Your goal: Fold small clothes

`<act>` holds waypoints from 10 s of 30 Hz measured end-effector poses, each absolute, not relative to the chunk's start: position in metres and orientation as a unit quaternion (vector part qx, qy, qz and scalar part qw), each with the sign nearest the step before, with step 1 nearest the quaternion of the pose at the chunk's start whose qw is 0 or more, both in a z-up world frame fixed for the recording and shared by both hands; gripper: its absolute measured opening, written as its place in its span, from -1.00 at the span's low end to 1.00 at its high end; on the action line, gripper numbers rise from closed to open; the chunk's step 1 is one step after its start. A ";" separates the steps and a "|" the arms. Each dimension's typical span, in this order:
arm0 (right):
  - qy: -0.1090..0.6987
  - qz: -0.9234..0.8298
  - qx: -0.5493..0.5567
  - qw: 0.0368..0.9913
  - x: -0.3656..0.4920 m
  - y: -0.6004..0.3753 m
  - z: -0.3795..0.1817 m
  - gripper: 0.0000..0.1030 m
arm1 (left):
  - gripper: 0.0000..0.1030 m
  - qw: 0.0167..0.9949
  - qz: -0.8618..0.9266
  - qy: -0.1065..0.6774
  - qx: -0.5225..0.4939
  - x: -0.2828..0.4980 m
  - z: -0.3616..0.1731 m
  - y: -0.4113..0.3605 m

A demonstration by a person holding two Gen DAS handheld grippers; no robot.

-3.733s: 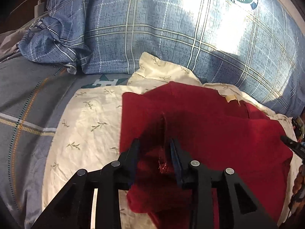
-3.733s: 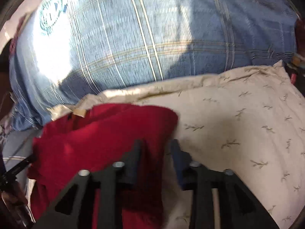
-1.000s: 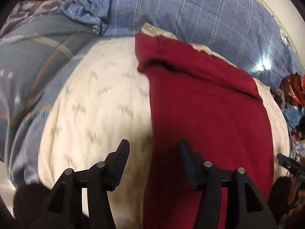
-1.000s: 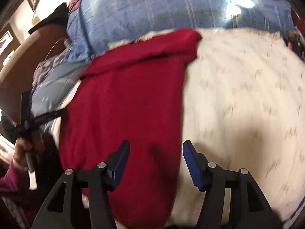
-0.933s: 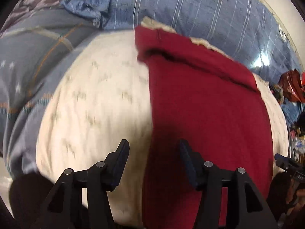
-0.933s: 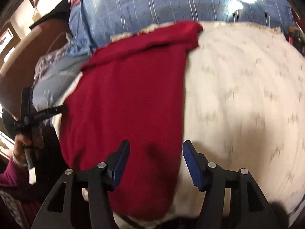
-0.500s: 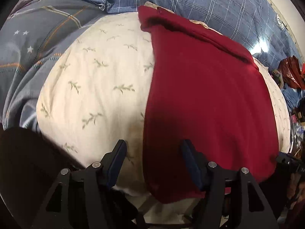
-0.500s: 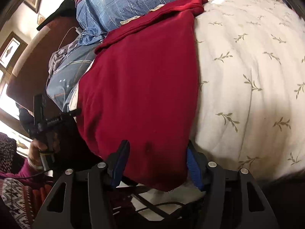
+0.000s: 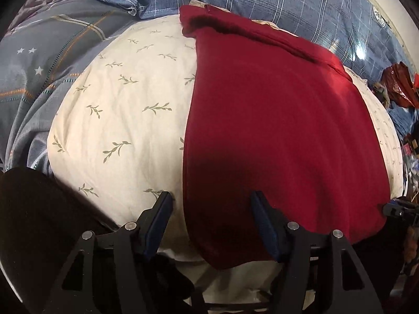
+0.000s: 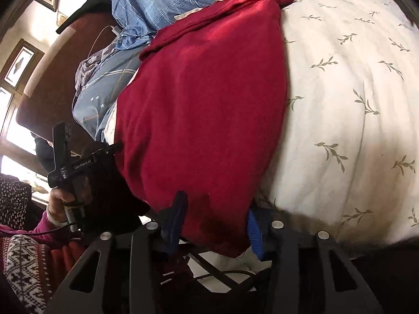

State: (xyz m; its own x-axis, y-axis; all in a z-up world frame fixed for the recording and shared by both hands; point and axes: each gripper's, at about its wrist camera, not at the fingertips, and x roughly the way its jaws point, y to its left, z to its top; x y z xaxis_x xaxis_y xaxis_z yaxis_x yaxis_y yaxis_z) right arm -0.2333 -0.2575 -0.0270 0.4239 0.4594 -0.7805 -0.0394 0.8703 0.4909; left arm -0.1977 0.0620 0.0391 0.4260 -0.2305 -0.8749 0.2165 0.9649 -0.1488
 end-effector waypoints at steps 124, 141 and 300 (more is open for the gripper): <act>0.382 -0.043 0.134 0.913 0.059 -0.333 0.040 -0.05 | 0.23 0.897 -0.101 0.430 -0.033 0.160 0.053 -0.016; 0.391 0.102 0.090 0.910 0.111 -0.187 0.064 -0.04 | 0.26 0.884 -0.126 0.449 -0.033 0.075 0.029 0.016; 0.472 0.149 0.046 0.868 0.196 -0.076 0.037 -0.72 | 0.27 0.881 -0.157 0.431 -0.116 0.086 0.020 0.041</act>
